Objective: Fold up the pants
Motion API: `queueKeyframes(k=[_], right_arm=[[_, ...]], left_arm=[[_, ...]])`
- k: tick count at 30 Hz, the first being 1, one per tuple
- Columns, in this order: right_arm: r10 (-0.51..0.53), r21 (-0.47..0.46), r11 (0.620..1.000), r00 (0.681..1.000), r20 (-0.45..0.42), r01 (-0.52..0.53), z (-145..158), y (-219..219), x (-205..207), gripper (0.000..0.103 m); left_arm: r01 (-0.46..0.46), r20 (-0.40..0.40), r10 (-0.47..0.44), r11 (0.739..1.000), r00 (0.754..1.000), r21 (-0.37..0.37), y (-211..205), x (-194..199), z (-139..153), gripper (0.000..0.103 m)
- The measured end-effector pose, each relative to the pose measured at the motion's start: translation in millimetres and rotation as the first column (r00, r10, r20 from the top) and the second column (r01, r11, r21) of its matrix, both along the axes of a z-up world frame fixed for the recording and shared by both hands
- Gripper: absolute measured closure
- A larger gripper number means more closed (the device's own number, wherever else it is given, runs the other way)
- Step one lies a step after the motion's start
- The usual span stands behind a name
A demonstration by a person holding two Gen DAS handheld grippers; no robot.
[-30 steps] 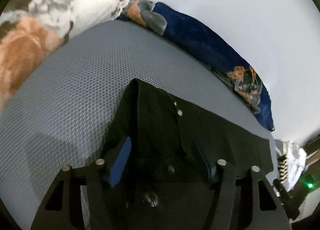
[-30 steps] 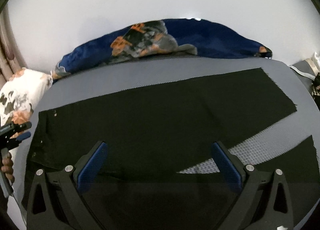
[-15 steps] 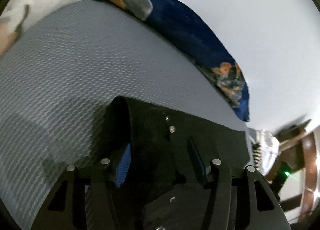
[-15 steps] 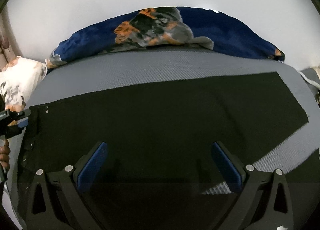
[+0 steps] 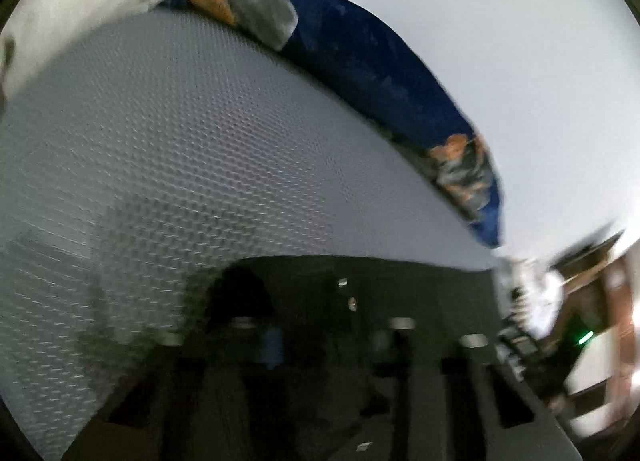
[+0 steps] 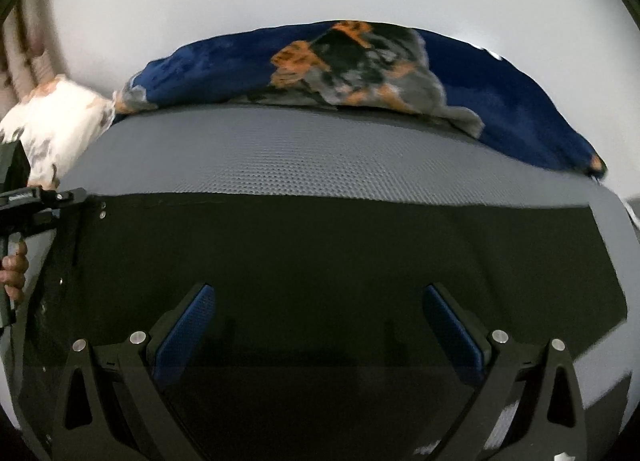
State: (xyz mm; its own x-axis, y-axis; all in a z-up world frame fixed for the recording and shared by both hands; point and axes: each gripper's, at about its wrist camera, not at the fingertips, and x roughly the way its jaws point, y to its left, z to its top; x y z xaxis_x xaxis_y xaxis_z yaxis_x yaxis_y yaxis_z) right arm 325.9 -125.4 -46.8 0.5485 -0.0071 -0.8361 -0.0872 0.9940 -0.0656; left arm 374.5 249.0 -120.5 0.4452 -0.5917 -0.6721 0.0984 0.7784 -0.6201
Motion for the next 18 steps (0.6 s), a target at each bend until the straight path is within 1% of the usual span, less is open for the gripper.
queueKeyframes(k=[1,3,5,8,9,11,14,16,17,18], right_arm=[[0.034,-0.01,0.999,0.999,-0.009,-0.034,-0.7,-0.1,6.4,0.0],[0.088,-0.024,0.996,0.996,-0.026,-0.088,-1.6,-0.5,17.4,0.0],[0.152,-0.026,0.988,0.987,-0.048,-0.153,-1.4,-2.0,30.6,0.0],[0.264,-0.021,0.963,0.96,-0.094,-0.267,-3.0,-5.1,53.2,0.0],[0.304,-0.02,0.951,0.946,-0.112,-0.308,-4.2,-6.7,61.8,0.0],[0.349,-0.026,0.934,0.926,-0.141,-0.356,-6.2,-9.4,76.2,0.0],[0.422,0.03,0.905,0.886,-0.192,-0.425,-9.3,-13.3,97.5,0.0],[0.477,0.076,0.878,0.85,-0.221,-0.473,-10.1,-13.3,109.5,0.002],[0.51,0.101,0.86,0.828,-0.235,-0.501,-10.8,-12.3,114.7,0.002],[0.538,0.119,0.842,0.805,-0.251,-0.526,-12.4,-10.8,120.2,0.005]], left_arm=[[-0.005,0.003,0.005,1.0,1.0,0.007,0.6,-2.8,1.2,0.091],[-0.021,0.015,0.021,1.0,1.0,-0.022,1.8,-9.3,8.1,0.093],[-0.018,0.054,0.018,1.0,0.998,-0.008,-1.3,-17.8,20.6,0.094],[0.009,0.134,-0.009,1.0,0.991,0.0,-10.4,-33.9,45.9,0.094],[0.026,0.168,-0.025,1.0,0.985,-0.002,-13.7,-41.5,55.3,0.094],[0.048,0.224,-0.047,0.999,0.974,-0.001,-18.1,-54.6,68.7,0.095],[0.07,0.275,-0.067,0.998,0.959,0.001,-21.1,-71.9,82.9,0.095],[0.07,0.289,-0.067,0.998,0.955,-0.001,-20.6,-79.8,88.9,0.095],[0.071,0.296,-0.066,0.997,0.953,-0.004,-19.9,-83.7,90.9,0.095],[0.069,0.304,-0.065,0.998,0.951,-0.004,-20.4,-87.1,93.5,0.095]])
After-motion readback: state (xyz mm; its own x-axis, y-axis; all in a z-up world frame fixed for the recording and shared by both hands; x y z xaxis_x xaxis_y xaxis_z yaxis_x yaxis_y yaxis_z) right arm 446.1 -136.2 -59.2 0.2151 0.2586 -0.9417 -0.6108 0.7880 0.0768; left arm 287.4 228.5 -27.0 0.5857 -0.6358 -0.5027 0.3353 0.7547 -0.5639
